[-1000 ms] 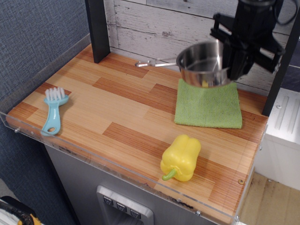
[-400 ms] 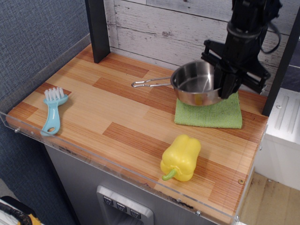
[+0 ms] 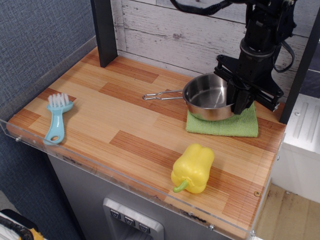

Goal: Put the silver pot on top of the green cloth.

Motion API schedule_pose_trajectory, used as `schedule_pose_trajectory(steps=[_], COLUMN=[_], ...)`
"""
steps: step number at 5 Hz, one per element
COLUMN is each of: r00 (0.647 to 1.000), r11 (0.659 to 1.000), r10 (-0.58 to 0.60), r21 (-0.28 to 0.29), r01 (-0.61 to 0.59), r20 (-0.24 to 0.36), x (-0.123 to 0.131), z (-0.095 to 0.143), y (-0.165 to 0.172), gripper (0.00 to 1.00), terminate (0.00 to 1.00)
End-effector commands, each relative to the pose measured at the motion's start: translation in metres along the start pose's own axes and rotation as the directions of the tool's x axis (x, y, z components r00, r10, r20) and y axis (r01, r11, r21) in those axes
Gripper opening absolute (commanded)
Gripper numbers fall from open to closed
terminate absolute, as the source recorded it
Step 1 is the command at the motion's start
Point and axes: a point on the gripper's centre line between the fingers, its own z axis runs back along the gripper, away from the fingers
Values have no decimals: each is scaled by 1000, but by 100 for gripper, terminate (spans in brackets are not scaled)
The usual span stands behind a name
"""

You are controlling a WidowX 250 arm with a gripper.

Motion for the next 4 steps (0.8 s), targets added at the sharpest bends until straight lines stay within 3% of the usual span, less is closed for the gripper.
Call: schedule_pose_trajectory(steps=[1,3,4], r00=[998,990,984], r11=[999,999,996], r10=[-32,-4,89], r21=[4,-46,-44], r01=[32,10,-83], r20=[50,139,157], x=[9,-1,-21], z=[26,71,106], y=[-3,13,44], gripper=[100,100,100], terminate=[0,0,0])
